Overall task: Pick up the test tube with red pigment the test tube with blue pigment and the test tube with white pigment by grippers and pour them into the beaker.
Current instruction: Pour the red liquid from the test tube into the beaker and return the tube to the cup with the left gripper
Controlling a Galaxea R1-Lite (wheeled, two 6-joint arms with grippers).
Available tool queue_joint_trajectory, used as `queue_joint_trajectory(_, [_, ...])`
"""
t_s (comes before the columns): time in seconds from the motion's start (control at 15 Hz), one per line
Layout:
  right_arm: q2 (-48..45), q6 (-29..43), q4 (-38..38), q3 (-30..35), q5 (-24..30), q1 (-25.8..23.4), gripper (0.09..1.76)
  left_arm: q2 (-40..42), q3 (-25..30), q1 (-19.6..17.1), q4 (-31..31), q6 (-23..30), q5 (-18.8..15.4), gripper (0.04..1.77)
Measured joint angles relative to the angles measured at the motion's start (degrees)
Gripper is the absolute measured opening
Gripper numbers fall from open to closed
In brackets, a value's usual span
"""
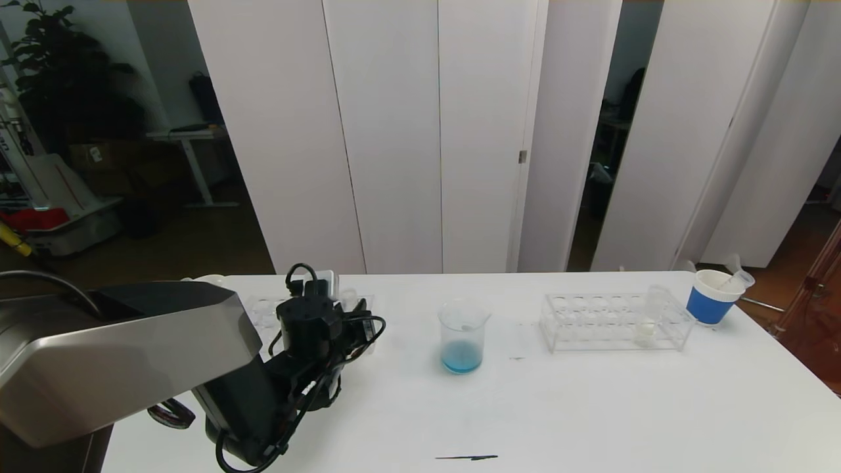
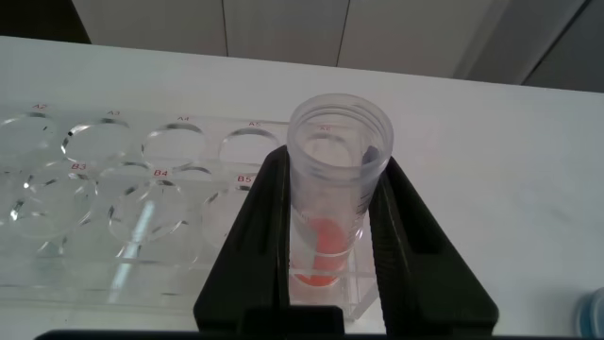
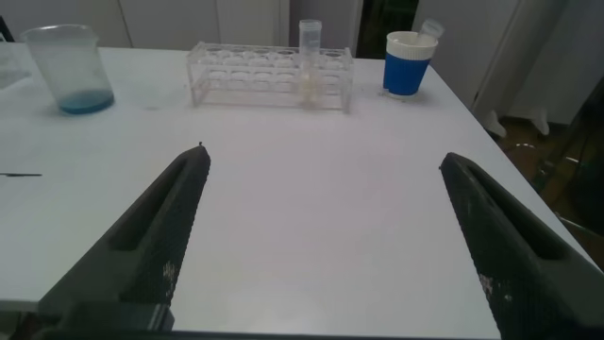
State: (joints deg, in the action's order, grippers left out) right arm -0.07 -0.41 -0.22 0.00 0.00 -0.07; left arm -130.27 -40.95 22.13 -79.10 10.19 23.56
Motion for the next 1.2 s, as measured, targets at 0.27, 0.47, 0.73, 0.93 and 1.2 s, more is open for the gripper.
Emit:
queue_joint_trajectory(0.27, [0.0, 0.0, -0.02, 0.0, 0.0, -0.02, 1.75, 1.16, 0.11, 1.08, 0.28, -0.61, 0.83, 0.58])
queue_joint_trajectory(0.47, [0.0, 0.0, 0.0, 0.0, 0.0, -0.02, 1.75, 2.95, 0.21, 2.01, 0.13, -2.49, 2.15, 0.58])
queue_joint_trajectory(0.73, [0.0, 0.0, 0.0, 0.0, 0.0, -0.02, 1.75, 7.34, -0.3, 2.99, 0.88, -6.23, 1.01, 0.58])
queue_joint_trajectory(0.93, [0.0, 0.0, -0.02, 0.0, 0.0, -0.02, 1.75, 12.5, -1.02, 3.06, 3.8, -9.34, -2.21, 0.58])
queue_joint_trajectory(1.2, [0.0, 0.0, -0.02, 0.0, 0.0, -0.02, 1.75, 20.04, -5.71, 3.84, 14.2, -10.29, -15.88, 0.58])
